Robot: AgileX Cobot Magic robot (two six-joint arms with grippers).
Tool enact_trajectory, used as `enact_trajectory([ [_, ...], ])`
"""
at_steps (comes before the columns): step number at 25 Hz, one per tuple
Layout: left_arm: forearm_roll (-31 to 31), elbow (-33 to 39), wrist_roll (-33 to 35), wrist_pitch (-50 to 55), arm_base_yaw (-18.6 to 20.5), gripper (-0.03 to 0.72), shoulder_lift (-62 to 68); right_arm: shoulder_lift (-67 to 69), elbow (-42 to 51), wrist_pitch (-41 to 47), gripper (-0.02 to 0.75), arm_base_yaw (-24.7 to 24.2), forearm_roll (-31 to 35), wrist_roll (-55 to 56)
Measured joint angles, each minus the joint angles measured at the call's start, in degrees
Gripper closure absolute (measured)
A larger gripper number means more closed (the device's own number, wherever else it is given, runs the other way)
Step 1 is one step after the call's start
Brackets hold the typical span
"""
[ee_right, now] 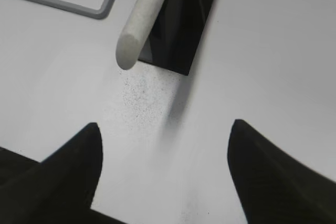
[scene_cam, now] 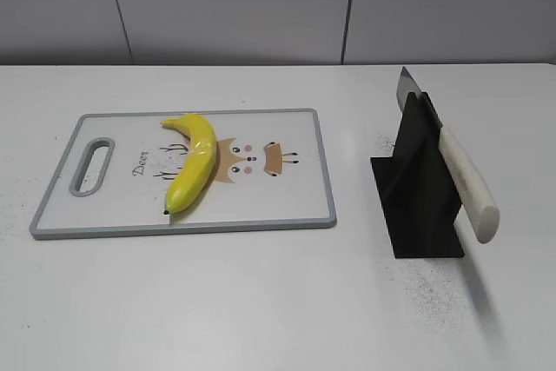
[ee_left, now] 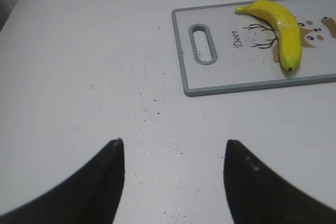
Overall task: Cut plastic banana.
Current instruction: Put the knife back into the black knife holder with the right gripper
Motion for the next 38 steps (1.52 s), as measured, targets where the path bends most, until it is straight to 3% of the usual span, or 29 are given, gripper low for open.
enact_trajectory([
  [9, 0.0, 0.0, 0.0, 0.0, 0.0, 0.127, 0.0, -14.6, -1.2, 4.1, 0.187, 0.0, 1.4, -0.1],
  [19, 0.0, 0.0, 0.0, 0.0, 0.0, 0.127, 0.0, -16.5, -0.9, 13.0, 0.187, 0.0, 1.7, -2.8],
  [31, 0.0, 0.0, 0.0, 0.0, 0.0, 0.127, 0.0, -17.0, -0.6, 13.5, 0.187, 0.0, 2.3, -3.4],
  [38, 0.0, 0.0, 0.0, 0.0, 0.0, 0.127, 0.0, -25.7, -0.6, 13.6, 0.187, 0.0, 2.3, -3.5],
])
